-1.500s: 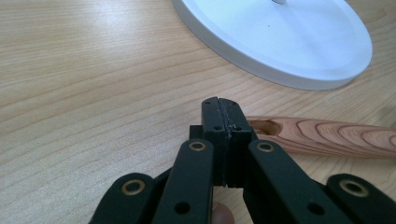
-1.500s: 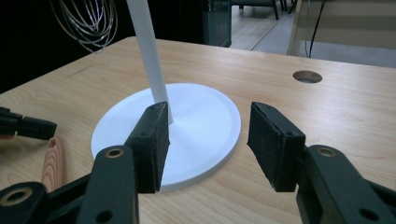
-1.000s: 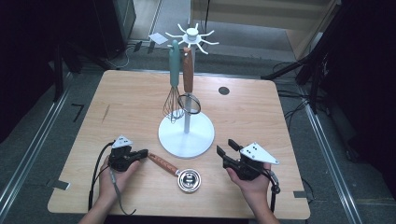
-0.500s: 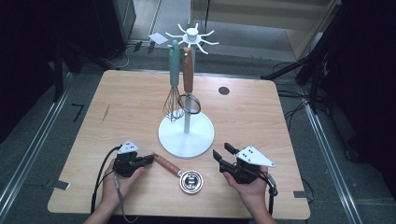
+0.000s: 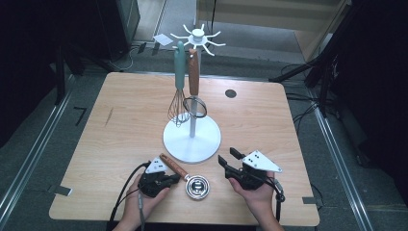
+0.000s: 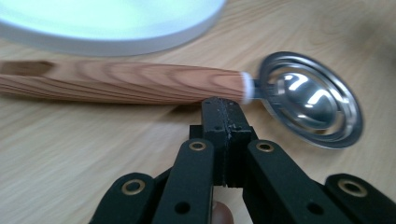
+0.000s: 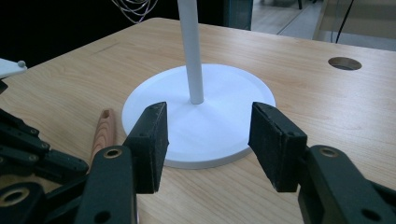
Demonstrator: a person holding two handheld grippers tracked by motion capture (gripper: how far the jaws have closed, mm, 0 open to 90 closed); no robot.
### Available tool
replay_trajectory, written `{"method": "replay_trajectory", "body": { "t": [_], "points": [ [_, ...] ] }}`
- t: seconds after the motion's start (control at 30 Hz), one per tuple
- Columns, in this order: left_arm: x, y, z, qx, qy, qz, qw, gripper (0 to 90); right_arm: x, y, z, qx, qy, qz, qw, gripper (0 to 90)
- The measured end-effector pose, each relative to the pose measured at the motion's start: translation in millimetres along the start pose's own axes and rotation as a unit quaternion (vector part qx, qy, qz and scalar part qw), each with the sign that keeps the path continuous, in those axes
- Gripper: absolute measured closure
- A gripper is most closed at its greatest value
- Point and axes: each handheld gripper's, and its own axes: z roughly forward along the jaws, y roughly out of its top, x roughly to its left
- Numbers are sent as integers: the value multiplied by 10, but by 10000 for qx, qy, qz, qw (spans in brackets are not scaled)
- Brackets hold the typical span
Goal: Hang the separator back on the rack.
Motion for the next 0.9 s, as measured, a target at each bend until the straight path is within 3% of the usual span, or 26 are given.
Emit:
{"method": "replay_trajectory", "body": {
  "t": [0.43, 0.9],
  "points": [
    [-327, 70, 218, 75, -189, 106, 9997, 900, -15, -4, 10, 14, 26, -20, 10000, 488],
    [-631, 158, 434, 94, -268, 490, 9984, 900, 3, -24, 30, 105, 36, -95, 9999, 489]
  ]
}}
